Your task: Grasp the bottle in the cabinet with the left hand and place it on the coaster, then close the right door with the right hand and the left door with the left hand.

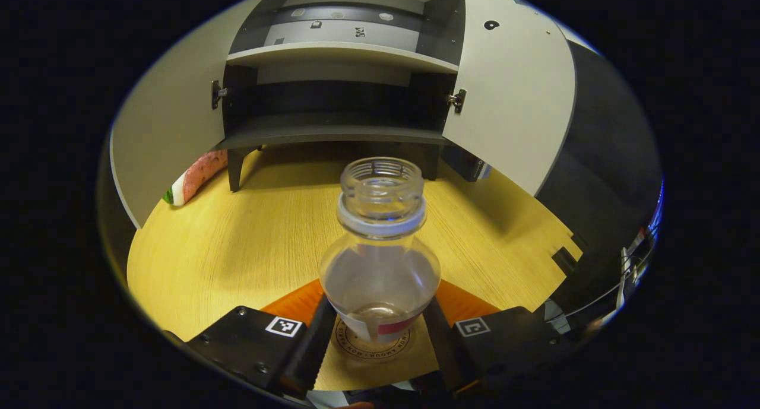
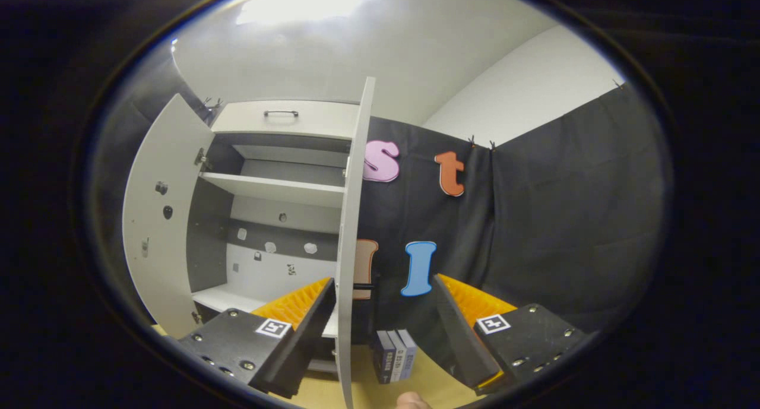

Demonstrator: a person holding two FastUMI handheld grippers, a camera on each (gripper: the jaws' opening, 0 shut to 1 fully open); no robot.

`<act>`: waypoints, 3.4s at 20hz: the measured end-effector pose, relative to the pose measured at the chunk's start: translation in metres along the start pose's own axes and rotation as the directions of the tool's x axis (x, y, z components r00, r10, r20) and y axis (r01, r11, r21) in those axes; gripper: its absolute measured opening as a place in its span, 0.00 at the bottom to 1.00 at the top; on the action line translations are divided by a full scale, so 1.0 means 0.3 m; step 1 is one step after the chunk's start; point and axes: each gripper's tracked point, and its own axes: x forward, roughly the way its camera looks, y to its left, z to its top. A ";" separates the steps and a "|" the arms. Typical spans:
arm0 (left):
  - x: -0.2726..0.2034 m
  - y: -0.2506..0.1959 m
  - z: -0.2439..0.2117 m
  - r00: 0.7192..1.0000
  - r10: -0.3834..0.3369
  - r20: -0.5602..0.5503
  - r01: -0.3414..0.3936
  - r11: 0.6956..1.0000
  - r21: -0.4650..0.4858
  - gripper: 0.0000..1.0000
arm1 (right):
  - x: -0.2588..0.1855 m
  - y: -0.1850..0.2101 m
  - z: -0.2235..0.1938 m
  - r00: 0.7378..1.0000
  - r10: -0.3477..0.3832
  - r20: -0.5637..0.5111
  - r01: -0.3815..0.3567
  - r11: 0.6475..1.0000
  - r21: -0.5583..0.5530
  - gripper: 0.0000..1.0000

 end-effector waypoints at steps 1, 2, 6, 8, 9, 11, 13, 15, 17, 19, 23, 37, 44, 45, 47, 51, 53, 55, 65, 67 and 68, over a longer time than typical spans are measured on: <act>0.000 0.000 -0.001 1.000 0.002 0.001 -0.002 1.000 -0.007 0.79 | -0.002 0.002 0.000 1.000 0.003 -0.001 -0.003 1.000 -0.003 0.98; -0.001 0.002 -0.001 1.000 0.005 0.003 -0.004 1.000 -0.012 0.79 | -0.002 0.003 -0.001 1.000 0.005 0.000 -0.005 1.000 -0.007 0.98; -0.011 0.005 -0.010 1.000 0.009 -0.004 -0.009 1.000 -0.002 0.80 | 0.003 0.008 -0.002 1.000 0.010 -0.002 -0.010 1.000 -0.004 0.98; -0.021 0.003 -0.016 1.000 0.009 -0.013 -0.009 1.000 0.020 0.80 | 0.001 0.008 -0.005 1.000 0.013 -0.004 -0.013 1.000 -0.001 0.98; -0.022 0.002 -0.018 1.000 0.009 -0.019 -0.008 0.999 0.031 0.80 | 0.004 0.013 -0.006 1.000 0.015 -0.005 -0.015 1.000 -0.002 0.98; -0.027 -0.006 -0.017 1.000 0.011 -0.024 -0.009 0.998 0.058 0.80 | 0.003 0.021 -0.006 1.000 0.019 -0.006 -0.019 1.000 -0.008 0.98; -0.030 -0.008 -0.015 0.999 0.018 -0.027 -0.016 0.996 0.087 0.80 | 0.001 0.021 -0.012 1.000 0.021 -0.006 -0.021 1.000 -0.017 0.98; -0.031 -0.013 -0.015 0.999 0.021 -0.032 -0.017 0.994 0.107 0.80 | 0.001 0.023 -0.017 1.000 0.022 -0.007 -0.022 0.999 -0.024 0.98; -0.042 -0.027 0.009 1.000 0.006 -0.011 -0.005 0.993 0.114 0.80 | 0.003 0.025 -0.019 1.000 0.023 -0.006 -0.023 0.999 -0.027 0.98; -0.045 -0.032 0.038 1.000 0.006 0.012 -0.007 0.992 0.125 0.81 | 0.005 0.026 -0.023 1.000 0.026 -0.008 -0.026 0.999 -0.027 0.98; -0.065 -0.036 0.070 1.000 0.016 0.018 -0.019 0.988 0.153 0.81 | 0.006 0.026 -0.026 1.000 0.028 -0.007 -0.028 0.999 -0.022 0.98; -0.173 -0.083 0.343 0.986 0.002 0.169 -0.042 0.971 0.236 0.78 | 0.007 0.016 -0.036 1.000 0.021 -0.006 -0.021 1.000 -0.015 0.98; -0.284 -0.124 0.614 0.945 -0.011 0.328 -0.074 0.967 0.245 0.78 | 0.008 0.004 -0.051 1.000 0.010 -0.015 -0.010 1.000 -0.015 0.98; -0.309 -0.132 0.675 0.931 -0.011 0.364 -0.081 0.968 0.239 0.77 | 0.010 0.004 -0.051 1.000 0.008 -0.014 -0.008 1.000 -0.014 0.98; -0.363 -0.142 0.794 0.904 0.004 0.427 -0.109 0.969 0.223 0.76 | 0.012 0.001 -0.049 1.000 0.005 -0.012 -0.005 1.000 -0.012 0.98; -0.463 -0.139 1.017 0.856 0.059 0.514 -0.175 0.968 0.182 0.96 | 0.021 0.004 -0.058 1.000 0.007 -0.013 -0.007 1.000 -0.009 0.98; -0.517 -0.145 1.108 0.841 0.073 0.537 -0.183 0.971 0.155 0.96 | 0.022 0.004 -0.064 1.000 0.008 -0.020 -0.008 1.000 -0.006 0.98; -0.570 -0.149 1.184 0.822 0.086 0.563 -0.187 0.975 0.124 0.96 | 0.024 -0.003 -0.075 1.000 0.005 -0.027 -0.006 1.000 -0.005 0.98; -0.746 -0.066 1.350 0.730 0.197 0.654 -0.271 0.963 0.013 0.98 | 0.075 -0.084 -0.104 0.997 -0.057 -0.048 0.057 0.998 0.017 0.98; -0.751 -0.050 1.341 0.727 0.212 0.653 -0.274 0.962 -0.007 0.98 | 0.083 -0.091 -0.118 0.996 -0.063 -0.059 0.064 0.998 0.022 0.98; -0.752 -0.045 1.334 0.726 0.217 0.652 -0.274 0.962 -0.014 0.98 | 0.089 -0.091 -0.123 0.996 -0.065 -0.062 0.066 0.998 0.019 0.98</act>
